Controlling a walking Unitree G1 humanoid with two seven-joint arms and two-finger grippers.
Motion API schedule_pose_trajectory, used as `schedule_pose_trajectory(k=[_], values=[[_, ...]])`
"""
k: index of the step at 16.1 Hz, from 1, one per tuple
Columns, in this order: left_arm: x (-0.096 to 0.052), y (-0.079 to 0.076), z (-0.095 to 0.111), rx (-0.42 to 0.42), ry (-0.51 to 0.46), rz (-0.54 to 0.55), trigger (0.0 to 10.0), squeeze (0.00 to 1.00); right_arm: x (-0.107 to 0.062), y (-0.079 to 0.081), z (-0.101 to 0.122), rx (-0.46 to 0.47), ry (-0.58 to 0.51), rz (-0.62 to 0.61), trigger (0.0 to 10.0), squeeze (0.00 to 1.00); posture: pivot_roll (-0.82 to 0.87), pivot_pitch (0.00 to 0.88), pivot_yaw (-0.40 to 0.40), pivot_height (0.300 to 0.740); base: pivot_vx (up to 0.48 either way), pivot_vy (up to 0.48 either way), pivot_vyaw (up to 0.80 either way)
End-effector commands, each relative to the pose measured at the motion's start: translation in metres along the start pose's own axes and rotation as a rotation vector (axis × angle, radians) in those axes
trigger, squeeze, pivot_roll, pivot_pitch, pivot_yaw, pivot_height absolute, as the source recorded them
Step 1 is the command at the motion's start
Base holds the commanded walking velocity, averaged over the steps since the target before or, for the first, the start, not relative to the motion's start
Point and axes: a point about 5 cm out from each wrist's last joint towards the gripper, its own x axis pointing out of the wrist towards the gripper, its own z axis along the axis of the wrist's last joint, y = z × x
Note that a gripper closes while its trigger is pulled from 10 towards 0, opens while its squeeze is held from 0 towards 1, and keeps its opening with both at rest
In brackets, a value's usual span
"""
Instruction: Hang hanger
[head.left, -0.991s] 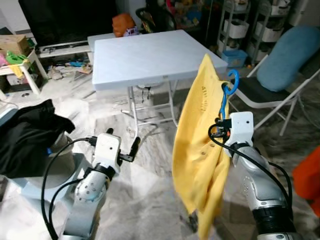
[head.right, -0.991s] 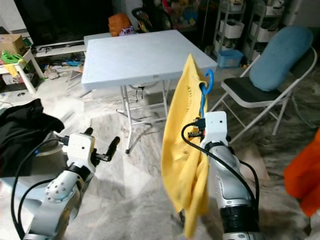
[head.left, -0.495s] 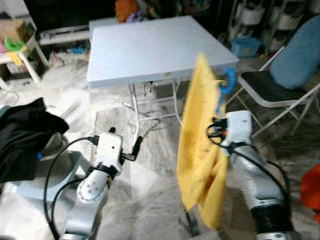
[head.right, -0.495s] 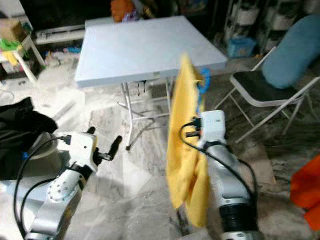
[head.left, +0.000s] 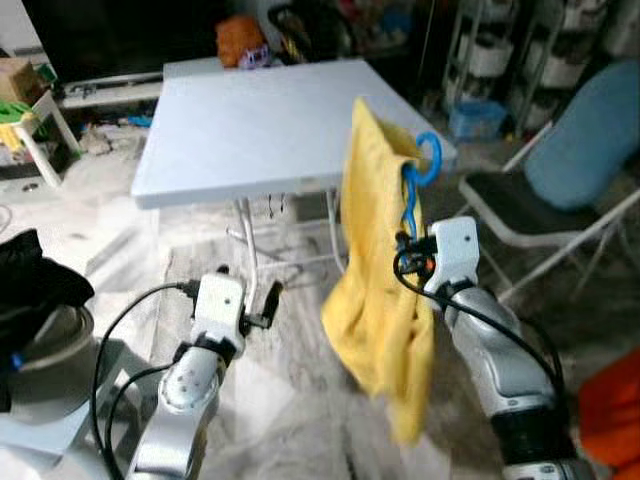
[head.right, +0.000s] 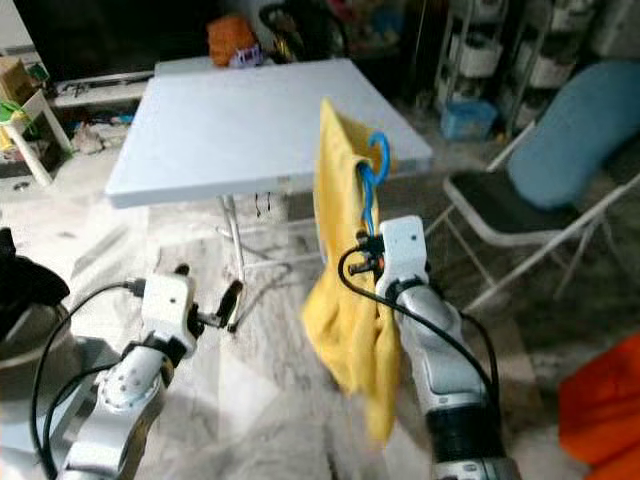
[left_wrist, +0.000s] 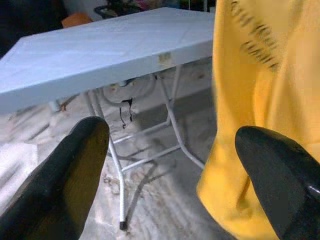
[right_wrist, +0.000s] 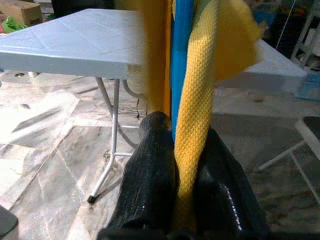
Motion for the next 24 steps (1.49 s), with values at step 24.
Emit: schedule_pose_trajectory(k=[24], values=[[0.034,-0.023,0.023,0.140,-0.113,-0.255,10.0,0.00,-0.032,0.028,0.062,0.144,-0.104,0.706,10.0,0.00,-0.02,0.000,0.045,0.740,0.000,0.000,0.26]])
